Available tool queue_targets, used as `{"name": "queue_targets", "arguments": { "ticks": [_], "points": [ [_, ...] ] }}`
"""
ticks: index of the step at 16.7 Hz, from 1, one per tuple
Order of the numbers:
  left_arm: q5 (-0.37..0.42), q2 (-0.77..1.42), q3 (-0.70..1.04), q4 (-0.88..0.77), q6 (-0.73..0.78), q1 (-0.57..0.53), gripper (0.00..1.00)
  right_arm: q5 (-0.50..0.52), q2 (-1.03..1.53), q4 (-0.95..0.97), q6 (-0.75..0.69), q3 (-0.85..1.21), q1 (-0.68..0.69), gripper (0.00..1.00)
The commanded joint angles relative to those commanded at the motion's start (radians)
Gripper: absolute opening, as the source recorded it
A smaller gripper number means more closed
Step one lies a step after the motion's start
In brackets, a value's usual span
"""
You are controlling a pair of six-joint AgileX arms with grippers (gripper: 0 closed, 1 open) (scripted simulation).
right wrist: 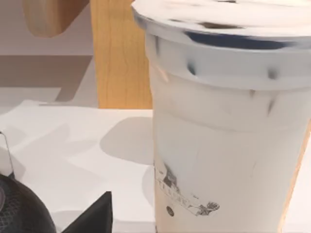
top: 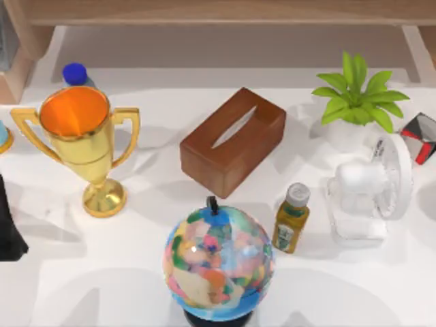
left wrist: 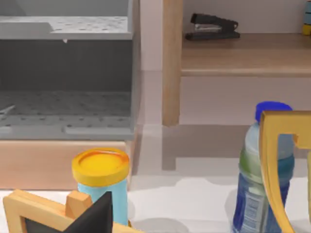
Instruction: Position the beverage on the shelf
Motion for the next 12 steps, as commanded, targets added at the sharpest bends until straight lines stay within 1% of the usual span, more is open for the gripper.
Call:
{"name": "queue_targets", "arguments": {
  "ticks": [7,12],
  "points": [
    [0.000,0.000,0.000,0.000,0.000,0.000,1.00,0.016,0.005,-0.007,0.003,0.012,0.017,1.00],
    [0.000,0.000,0.000,0.000,0.000,0.000,1.00,0.146,0.077,-0.063,0.024,0.155,0.146,1.00]
  ]
}}
